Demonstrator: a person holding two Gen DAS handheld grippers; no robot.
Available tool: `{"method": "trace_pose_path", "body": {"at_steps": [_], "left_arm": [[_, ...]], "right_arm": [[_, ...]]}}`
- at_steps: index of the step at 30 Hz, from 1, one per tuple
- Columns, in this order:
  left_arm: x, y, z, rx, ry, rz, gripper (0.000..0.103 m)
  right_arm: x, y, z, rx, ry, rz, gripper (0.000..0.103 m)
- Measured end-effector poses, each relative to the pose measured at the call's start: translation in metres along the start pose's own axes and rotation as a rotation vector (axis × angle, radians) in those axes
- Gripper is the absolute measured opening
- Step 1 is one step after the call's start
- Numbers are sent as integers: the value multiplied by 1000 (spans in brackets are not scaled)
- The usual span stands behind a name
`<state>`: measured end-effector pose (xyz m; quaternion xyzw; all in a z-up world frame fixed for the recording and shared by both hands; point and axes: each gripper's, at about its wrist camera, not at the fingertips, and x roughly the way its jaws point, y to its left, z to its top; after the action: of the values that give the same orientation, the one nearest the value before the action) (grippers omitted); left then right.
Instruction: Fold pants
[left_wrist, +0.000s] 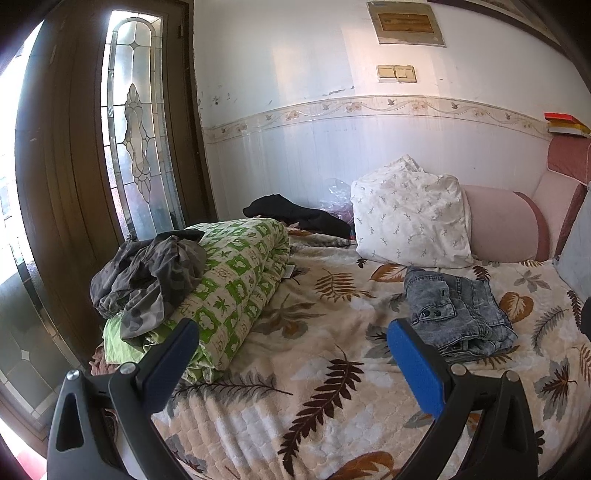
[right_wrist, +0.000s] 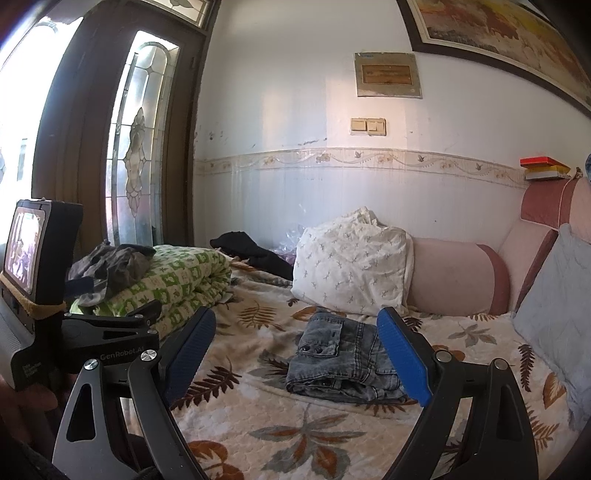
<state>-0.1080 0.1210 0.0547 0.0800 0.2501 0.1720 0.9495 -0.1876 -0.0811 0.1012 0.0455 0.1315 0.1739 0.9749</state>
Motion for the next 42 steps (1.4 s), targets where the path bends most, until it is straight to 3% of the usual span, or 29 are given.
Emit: {"method": "trace_pose_path", "body": {"at_steps": [26, 42], "left_arm": [[6, -3, -6, 12, 28, -14, 103], [19, 21, -12, -32, 50, -8, 103]], "right_arm": [[4, 3, -4, 11, 18, -1, 89], [17, 28, -1, -36, 29, 6, 89]]}}
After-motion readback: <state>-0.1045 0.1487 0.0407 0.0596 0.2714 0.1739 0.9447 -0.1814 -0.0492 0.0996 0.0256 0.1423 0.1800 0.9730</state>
